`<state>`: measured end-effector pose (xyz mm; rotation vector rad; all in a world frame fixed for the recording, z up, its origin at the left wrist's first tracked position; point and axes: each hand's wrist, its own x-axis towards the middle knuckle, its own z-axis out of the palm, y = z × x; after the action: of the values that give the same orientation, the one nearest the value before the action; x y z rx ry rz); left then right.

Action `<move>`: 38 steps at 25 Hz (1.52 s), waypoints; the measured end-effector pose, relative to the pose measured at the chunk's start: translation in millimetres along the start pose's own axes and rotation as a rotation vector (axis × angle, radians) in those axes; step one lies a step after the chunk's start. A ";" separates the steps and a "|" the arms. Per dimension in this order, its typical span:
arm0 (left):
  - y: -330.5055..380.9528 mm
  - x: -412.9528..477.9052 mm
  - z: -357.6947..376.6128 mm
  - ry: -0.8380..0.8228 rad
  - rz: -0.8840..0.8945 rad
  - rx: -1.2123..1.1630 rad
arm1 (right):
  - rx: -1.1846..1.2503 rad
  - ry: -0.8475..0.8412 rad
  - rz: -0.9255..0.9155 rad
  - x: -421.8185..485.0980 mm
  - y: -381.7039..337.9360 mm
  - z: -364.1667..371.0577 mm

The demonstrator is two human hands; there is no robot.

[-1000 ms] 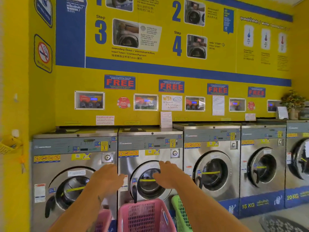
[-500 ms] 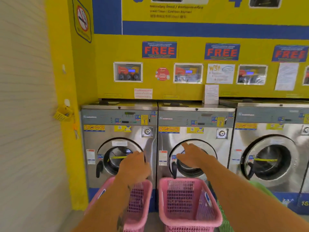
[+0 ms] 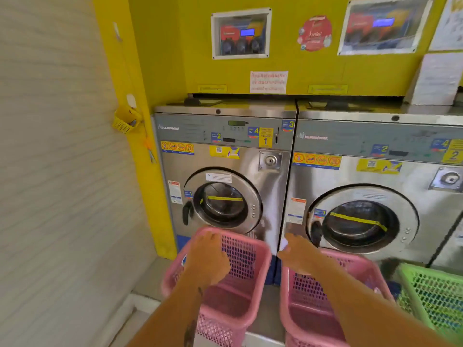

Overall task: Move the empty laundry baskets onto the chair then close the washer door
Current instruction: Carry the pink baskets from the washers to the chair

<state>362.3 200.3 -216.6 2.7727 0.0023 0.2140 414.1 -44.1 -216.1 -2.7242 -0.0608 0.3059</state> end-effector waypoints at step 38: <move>-344.9 53.8 286.7 -0.208 -0.033 0.231 | -0.076 0.070 0.103 154.9 50.8 345.5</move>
<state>466.9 423.7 -595.0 3.0085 0.0217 -0.0900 488.5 54.4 -577.7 -2.8159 0.0887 0.2416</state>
